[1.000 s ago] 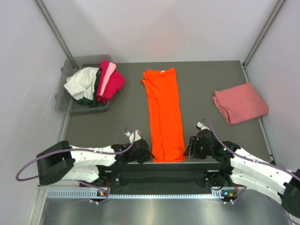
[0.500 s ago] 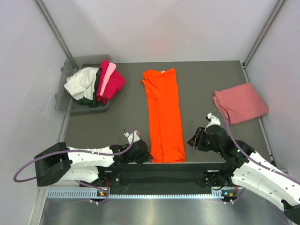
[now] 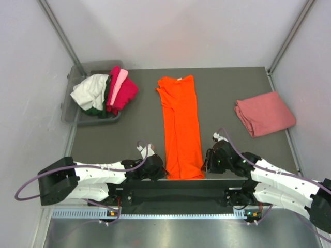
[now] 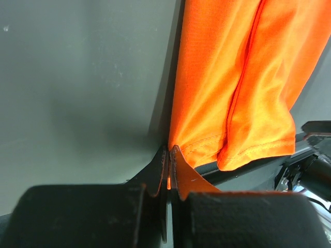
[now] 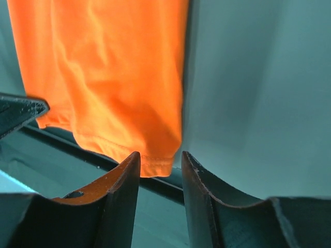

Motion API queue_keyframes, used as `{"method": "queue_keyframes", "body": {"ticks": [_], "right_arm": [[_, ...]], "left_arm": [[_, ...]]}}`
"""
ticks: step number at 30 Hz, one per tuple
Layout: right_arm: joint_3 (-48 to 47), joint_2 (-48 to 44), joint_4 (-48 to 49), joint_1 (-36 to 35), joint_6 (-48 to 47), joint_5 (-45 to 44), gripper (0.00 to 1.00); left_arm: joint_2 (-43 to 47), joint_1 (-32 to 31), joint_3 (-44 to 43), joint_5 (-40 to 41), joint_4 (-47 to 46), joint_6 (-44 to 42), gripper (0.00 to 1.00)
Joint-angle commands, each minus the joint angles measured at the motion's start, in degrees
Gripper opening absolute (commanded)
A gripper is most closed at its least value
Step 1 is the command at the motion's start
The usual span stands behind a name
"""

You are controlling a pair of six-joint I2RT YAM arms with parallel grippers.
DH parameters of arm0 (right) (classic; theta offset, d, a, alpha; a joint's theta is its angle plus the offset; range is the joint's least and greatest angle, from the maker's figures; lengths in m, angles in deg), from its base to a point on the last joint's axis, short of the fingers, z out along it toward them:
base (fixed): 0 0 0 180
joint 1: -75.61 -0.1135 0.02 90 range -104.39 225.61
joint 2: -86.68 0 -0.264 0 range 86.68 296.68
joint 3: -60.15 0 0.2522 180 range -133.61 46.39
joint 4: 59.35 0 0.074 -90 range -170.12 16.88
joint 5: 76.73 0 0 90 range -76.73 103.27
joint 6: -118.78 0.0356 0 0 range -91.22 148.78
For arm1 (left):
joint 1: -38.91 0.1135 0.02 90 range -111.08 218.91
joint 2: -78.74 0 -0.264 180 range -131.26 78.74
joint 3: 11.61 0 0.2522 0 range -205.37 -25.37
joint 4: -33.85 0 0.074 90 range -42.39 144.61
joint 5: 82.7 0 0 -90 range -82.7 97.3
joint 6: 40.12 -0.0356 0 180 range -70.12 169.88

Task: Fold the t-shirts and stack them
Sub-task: Fold the tshirt

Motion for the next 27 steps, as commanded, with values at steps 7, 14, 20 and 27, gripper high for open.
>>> {"method": "queue_keyframes", "body": {"ticks": [7,14,20,27], "right_arm": [[5.4,1.0,8.1,-3.2,2.5,4.1,0.34],[8.3,-1.2,8.0,-4.2,3.9,5.0,0.2],[7.6,-6.7,2.5,-4.3,4.9,2.9,0.0],[8.4,-9.8,1.7,-4.4,5.1,3.3,0.0]], "left_arm": [[-0.4,-1.0,0.2,1.1,4.3,-0.7,0.0],[0.9,-1.2,1.1,1.2,4.3,-0.3,0.0],[2.9,-1.2,1.9,1.2,6.2,0.3,0.0],[6.8,-1.2,5.4,0.9,4.6,1.7,0.0]]}}
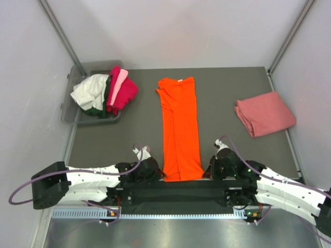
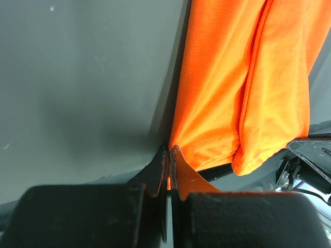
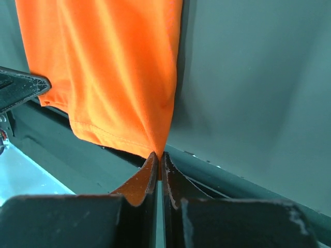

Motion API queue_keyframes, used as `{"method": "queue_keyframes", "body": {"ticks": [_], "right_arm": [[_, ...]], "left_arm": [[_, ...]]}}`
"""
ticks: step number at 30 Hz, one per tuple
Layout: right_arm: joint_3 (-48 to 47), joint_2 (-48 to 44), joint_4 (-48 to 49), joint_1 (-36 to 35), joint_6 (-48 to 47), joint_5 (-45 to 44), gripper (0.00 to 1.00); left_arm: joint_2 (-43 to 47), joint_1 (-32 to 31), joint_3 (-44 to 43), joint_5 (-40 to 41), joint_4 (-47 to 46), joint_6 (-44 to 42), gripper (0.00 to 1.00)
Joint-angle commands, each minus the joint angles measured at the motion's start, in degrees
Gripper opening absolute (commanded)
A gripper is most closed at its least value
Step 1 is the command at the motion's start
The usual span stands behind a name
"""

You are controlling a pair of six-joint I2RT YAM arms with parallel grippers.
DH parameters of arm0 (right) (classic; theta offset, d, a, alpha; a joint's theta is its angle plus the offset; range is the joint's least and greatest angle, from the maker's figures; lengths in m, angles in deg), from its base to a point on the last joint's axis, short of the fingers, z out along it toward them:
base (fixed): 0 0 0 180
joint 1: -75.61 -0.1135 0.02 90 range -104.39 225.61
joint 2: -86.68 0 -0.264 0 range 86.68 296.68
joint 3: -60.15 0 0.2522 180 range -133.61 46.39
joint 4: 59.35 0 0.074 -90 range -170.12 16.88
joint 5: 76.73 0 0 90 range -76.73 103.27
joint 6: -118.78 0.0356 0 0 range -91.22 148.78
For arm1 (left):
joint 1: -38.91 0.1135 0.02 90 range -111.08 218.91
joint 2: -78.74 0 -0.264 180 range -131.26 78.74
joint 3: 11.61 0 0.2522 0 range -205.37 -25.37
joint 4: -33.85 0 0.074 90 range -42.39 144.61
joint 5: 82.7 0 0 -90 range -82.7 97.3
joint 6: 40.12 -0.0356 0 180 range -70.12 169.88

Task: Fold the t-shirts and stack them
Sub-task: Fold the tshirt

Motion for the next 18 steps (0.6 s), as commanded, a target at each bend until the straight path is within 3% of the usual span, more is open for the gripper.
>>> {"method": "queue_keyframes", "body": {"ticks": [1,9,15,18], "right_arm": [[0.5,-0.1,-0.8,-0.9,0.6,0.1,0.0],[-0.7,0.4,0.9,-1.1,0.3,1.7,0.0],[-7.0,0.4,-2.1,-0.9,-1.7,-3.2,0.0],[-12.4,3.1,-3.9,0.4,-4.6,-6.1,0.0]], "left_arm": [[0.7,-0.4,1.4,0.1,3.6,0.0,0.0],[-1.0,-0.5,-2.9,-1.1,4.7,-1.9,0.0],[1.1,-0.2,-10.1,3.5,13.5,-4.5,0.0],[2.9,2.8,-14.2,4.3,16.7,-7.3,0.0]]}}
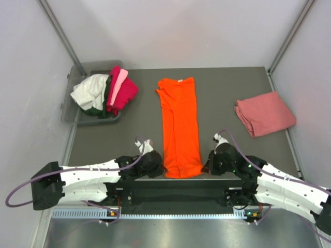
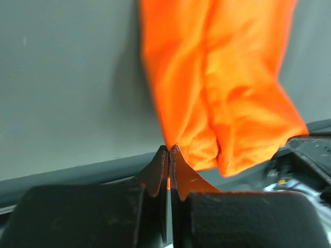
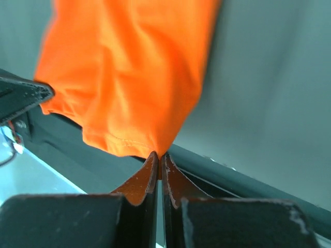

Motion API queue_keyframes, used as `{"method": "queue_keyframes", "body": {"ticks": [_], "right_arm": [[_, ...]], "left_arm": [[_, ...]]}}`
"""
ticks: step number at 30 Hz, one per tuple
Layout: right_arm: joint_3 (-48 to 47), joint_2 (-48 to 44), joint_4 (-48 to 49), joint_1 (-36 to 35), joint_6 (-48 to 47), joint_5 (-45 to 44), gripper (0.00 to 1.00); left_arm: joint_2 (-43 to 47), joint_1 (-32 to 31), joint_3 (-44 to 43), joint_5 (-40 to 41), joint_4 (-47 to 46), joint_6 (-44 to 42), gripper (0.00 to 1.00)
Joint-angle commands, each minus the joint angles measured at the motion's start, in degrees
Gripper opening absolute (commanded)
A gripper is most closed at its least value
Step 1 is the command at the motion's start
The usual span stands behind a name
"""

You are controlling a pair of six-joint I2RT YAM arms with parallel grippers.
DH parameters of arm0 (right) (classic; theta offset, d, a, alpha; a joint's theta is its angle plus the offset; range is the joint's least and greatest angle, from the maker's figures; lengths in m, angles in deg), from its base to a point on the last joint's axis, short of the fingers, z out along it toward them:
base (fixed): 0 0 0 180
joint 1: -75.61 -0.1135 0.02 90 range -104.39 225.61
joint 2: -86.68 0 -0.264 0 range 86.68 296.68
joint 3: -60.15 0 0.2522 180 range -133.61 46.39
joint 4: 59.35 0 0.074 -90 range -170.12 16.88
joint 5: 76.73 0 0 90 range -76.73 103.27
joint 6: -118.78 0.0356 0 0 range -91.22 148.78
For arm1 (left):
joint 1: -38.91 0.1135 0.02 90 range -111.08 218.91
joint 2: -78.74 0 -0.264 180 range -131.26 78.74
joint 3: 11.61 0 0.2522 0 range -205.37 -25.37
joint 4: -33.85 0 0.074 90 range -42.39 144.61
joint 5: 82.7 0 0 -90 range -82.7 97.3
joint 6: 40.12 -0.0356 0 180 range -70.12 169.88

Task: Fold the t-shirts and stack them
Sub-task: Fold the tshirt

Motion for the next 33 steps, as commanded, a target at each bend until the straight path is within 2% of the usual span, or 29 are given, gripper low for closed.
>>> {"method": "queue_keyframes", "body": {"ticks": [1,6,12,19,30,31,32,33], "right_arm": [[-9.2,3.7,-1.3,1.1,-4.4,-4.5,0.0],[-17.1,12.0,0.0,9.5,-12.3,-2.3,0.0],[-29.4,26.7,4.3,21.7,-21.3,6.7,0.0],[-43.8,44.0,4.6,29.4,-26.6,11.4,0.0],[-67.2,66.1,1.4,32.8,-27.6,16.2,0.0],[-68.9,67.5,1.0,33.2,-27.7,16.4,0.0],[-70.6,68.9,-0.7,33.4,-27.6,16.3,0.14],[-73.4,70.7,-1.3,33.8,-27.6,15.9,0.33]], "left_arm": [[2.7,3.5,-5.9,2.7,5.7,-4.7,0.0],[-0.5,16.1,-11.9,-4.8,5.2,-13.3,0.0],[-12.7,29.0,-23.4,-9.9,3.0,-23.0,0.0],[-33.0,36.1,-44.1,-13.5,6.5,-29.3,0.0],[-51.1,45.4,-60.7,-24.2,5.6,-31.9,0.0],[-53.4,46.0,-62.6,-25.6,5.4,-32.1,0.02],[-54.4,46.8,-63.5,-27.1,4.6,-32.6,0.12],[-55.3,47.0,-64.8,-27.9,6.2,-33.4,0.38]]}}
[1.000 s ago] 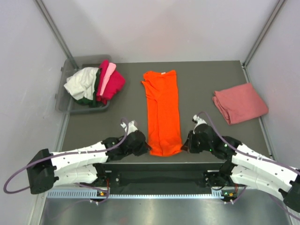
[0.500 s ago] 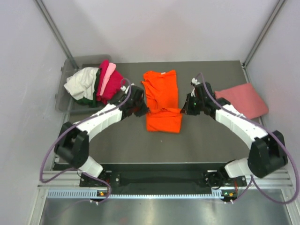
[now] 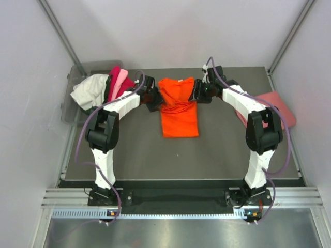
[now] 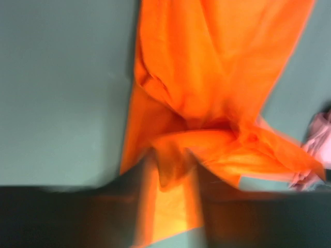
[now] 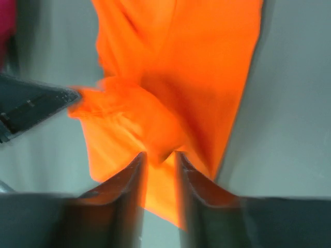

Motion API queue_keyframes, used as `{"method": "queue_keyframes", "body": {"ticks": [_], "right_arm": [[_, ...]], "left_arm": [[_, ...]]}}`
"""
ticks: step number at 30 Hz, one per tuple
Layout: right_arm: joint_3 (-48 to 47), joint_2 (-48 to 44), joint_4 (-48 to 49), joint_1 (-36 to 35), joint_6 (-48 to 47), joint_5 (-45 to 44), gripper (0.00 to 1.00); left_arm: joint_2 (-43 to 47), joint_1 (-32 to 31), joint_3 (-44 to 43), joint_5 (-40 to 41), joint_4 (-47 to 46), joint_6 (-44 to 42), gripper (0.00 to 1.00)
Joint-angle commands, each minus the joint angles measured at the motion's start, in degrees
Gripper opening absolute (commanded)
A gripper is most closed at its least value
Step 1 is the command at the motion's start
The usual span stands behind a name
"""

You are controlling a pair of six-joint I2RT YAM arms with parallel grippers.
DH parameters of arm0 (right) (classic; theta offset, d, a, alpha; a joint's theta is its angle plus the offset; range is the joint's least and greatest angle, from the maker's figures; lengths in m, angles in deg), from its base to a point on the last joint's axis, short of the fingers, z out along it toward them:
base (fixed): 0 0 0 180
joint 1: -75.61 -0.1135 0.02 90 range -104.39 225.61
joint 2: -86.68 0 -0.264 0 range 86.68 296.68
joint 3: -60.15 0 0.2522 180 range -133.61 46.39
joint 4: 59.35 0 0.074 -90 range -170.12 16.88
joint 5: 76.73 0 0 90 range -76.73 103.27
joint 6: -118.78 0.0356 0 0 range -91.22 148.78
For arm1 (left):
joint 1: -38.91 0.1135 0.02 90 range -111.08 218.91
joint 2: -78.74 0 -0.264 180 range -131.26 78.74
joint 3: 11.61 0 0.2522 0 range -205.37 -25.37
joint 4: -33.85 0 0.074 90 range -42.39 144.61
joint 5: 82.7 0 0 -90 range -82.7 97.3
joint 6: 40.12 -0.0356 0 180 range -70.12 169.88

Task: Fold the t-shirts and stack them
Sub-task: Fold the tshirt

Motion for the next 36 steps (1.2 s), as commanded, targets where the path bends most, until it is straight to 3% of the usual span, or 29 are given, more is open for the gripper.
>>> {"method": "queue_keyframes", "body": {"ticks": [1,3,4,13,16,19,23,36], "right_arm": [[-7.4,3.1,-2.7,1.9,-0.8,0.2,0.6],[-5.2,0.6,-0.9,2.3,-1.0,-1.6,0.72],[-3.6,-0.7,0.2,2.4,-1.6,-2.1,0.79],[21.6,-16.9,13.9,3.0,-3.5,-3.7,0.81],[25.2,-18.1,12.7,3.1,-4.7,-0.8,0.79],[28.1,-18.5,12.5,3.2,-3.8,1.3,0.61],[31.5,-17.7,15.5,3.1,-2.4,6.7,0.47],[36.6,-14.7,17.8,0.5,-0.3,9.3,0.43]], "left_arm": [[-2.9,1.6,-6.7,-2.8,2.3,-3.0,0.67],[-1.7,1.7,-6.2,-0.9,2.7,-4.1,0.93],[0.7,1.7,-3.7,0.0,1.2,-5.2,0.98],[18.0,1.5,18.5,-0.5,-5.8,-8.9,0.98],[23.0,1.0,25.1,-2.6,-9.0,-9.2,0.98],[26.4,0.6,29.9,-3.9,-11.1,-8.2,0.95],[27.6,-0.2,33.4,-5.6,-12.3,-6.3,0.87],[21.7,-2.9,37.6,-9.2,-18.0,-1.7,0.65]]}}
